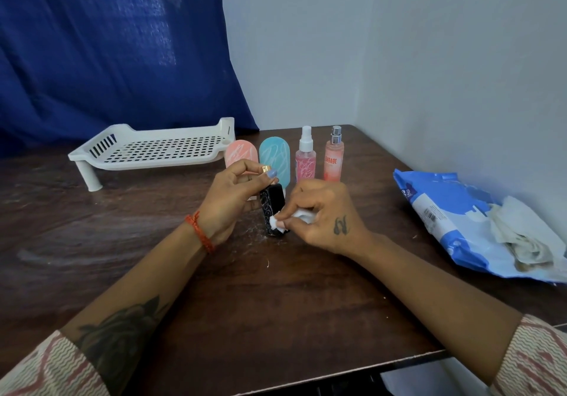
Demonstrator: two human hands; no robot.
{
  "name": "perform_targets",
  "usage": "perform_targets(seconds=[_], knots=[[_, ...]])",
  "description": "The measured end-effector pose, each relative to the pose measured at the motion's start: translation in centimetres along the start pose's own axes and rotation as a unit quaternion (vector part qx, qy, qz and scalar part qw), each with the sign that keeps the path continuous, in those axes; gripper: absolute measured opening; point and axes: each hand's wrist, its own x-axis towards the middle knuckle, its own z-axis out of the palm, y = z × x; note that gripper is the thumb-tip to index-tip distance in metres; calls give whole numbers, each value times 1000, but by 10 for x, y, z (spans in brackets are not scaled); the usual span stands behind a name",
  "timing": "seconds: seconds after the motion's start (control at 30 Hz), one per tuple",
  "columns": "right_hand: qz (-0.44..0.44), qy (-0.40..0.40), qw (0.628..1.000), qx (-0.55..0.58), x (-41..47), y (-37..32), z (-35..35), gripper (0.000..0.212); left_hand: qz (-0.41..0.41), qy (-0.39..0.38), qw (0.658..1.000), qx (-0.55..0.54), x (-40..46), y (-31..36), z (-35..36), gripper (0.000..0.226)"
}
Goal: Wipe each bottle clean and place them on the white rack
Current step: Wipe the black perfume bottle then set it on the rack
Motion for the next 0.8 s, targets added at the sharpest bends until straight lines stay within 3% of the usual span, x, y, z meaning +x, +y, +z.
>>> perform_targets(seconds=[0.3, 0.43, 0.6, 0.8], knots=[[7, 36, 999, -32, 1, 1, -1, 6, -1, 2, 1000, 2, -1, 1, 0, 8], [-33, -29, 999, -12, -1, -3, 1, 8, 1, -2, 1000, 6, -1, 1, 0, 8], [-12, -84, 996, -2, -2, 1, -3, 13, -6, 3, 1000, 14, 0, 1, -3, 7], [16, -27, 999, -10, 0, 5, -7, 11, -7, 9, 1000, 10, 0, 0, -2, 6]])
